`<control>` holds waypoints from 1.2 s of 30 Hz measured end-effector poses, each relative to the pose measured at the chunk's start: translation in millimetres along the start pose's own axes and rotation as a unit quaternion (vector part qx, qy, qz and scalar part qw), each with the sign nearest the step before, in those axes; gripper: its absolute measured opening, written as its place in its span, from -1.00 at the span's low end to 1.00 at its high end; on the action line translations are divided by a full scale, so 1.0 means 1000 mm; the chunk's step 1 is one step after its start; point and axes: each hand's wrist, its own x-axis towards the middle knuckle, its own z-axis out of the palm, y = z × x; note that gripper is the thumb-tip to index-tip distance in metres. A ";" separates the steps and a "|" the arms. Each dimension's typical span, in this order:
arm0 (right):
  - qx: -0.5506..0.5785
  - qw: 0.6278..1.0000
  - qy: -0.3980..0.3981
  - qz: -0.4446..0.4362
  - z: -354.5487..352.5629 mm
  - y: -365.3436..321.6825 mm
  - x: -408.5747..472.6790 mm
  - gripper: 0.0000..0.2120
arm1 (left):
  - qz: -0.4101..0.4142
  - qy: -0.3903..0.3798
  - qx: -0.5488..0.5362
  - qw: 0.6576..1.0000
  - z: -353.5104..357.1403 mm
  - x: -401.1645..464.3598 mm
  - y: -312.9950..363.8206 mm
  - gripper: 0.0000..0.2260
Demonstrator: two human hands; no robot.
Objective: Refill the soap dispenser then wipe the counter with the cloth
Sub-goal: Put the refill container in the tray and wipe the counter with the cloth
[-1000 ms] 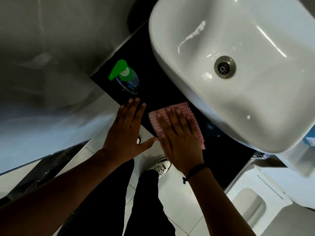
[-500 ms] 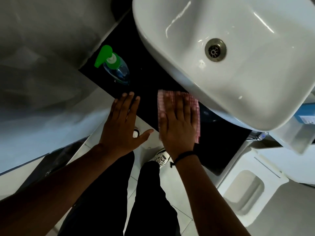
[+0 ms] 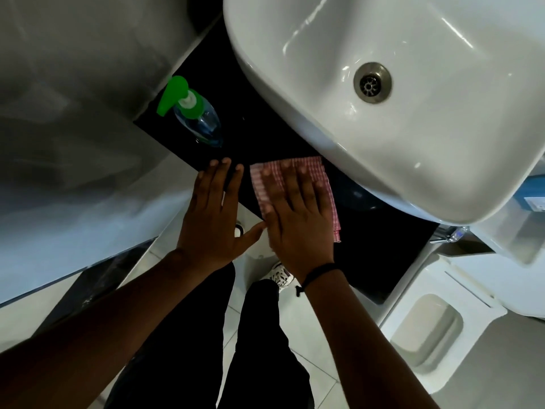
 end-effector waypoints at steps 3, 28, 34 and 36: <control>-0.024 0.999 -0.004 0.028 -0.005 0.026 -0.022 -0.45 | 0.004 -0.002 0.007 1.000 -0.001 -0.001 -0.001 -0.06; 0.058 0.974 0.051 0.212 0.000 0.012 -0.021 -0.43 | 0.085 -0.036 0.081 0.992 0.006 0.017 0.020 -0.21; 0.036 0.979 0.045 0.195 0.002 0.048 -0.070 -0.45 | 0.104 -0.046 0.065 0.991 0.003 0.020 0.020 -0.22; 0.042 0.946 0.071 0.315 0.001 0.060 -0.068 -0.44 | 0.115 -0.053 0.066 0.990 0.003 0.030 0.029 -0.25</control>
